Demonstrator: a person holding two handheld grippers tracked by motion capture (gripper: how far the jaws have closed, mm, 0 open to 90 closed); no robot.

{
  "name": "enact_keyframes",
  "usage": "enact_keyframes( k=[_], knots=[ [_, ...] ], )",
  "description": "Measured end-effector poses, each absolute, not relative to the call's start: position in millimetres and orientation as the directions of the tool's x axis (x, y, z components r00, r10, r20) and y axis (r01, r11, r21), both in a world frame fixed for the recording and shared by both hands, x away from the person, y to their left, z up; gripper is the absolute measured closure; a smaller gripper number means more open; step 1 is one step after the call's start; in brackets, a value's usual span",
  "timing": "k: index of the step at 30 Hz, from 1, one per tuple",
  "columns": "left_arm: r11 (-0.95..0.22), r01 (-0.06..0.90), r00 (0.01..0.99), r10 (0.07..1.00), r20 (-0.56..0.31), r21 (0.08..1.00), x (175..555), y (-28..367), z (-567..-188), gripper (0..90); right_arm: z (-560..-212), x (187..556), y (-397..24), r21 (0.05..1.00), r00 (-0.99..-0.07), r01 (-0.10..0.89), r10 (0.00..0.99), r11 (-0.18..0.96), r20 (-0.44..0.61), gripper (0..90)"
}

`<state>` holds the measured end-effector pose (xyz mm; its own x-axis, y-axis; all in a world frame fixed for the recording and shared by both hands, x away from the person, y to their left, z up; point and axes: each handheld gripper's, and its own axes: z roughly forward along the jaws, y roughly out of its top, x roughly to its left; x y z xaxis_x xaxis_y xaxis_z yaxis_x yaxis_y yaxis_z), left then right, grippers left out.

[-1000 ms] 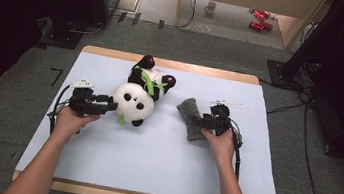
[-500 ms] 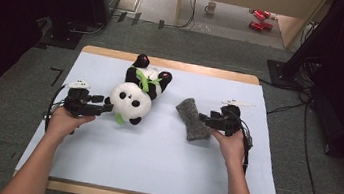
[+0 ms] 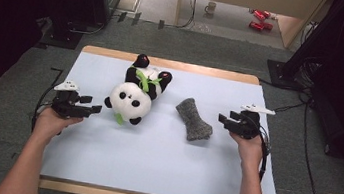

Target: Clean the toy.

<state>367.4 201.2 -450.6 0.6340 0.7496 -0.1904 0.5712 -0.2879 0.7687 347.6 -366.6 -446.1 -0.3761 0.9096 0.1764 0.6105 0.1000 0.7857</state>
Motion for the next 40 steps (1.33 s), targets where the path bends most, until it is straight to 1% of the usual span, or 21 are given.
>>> enact_keyframes(
  k=[6, 12, 16, 21, 24, 27, 32, 40],
  knots=[
    [-0.320, 0.577, 0.620, 0.770, -0.148, 0.751, 368.9, 208.1, -460.0, 35.7, -454.0, 348.9, -383.1, 0.761, -0.306, 0.646, 0.933, 0.057, 0.190, 45.0],
    [-0.336, 0.597, 0.594, 0.795, -0.121, 0.728, 371.6, 214.6, -469.0, 35.6, -462.9, 351.2, -390.9, 0.744, -0.267, 0.665, 0.951, 0.066, 0.153, 43.8],
    [-0.346, 0.622, 0.568, 0.816, -0.102, 0.702, 373.3, 217.8, -474.0, 35.7, -472.0, 353.7, -397.0, 0.711, -0.235, 0.702, 0.957, 0.044, 0.172, 42.8],
    [-0.402, 0.617, 0.582, 0.812, -0.048, 0.677, 374.4, 219.0, -482.2, 35.7, -481.0, 354.7, -403.3, 0.699, -0.200, 0.714, 0.968, 0.037, 0.153, 42.8],
    [-0.432, 0.598, 0.599, 0.801, -0.019, 0.675, 374.0, 218.7, -484.7, 35.8, -487.8, 355.6, -403.6, 0.680, -0.191, 0.731, 0.975, 0.061, 0.118, 42.5],
    [-0.427, 0.594, 0.603, 0.798, -0.026, 0.682, 373.5, 219.4, -485.9, 35.2, -491.8, 355.2, -401.8, 0.683, -0.206, 0.724, 0.975, 0.094, 0.085, 42.4],
    [-0.410, 0.579, 0.608, 0.793, -0.037, 0.705, 371.2, 222.1, -489.2, 32.6, -494.9, 353.2, -399.1, 0.699, -0.222, 0.705, 0.973, 0.119, 0.058, 38.6],
    [-0.388, 0.583, 0.600, 0.798, -0.056, 0.714, 370.8, 222.6, -490.5, 30.1, -497.4, 351.3, -399.3, 0.715, -0.224, 0.691, 0.972, 0.107, 0.071, 35.5]
  ],
)
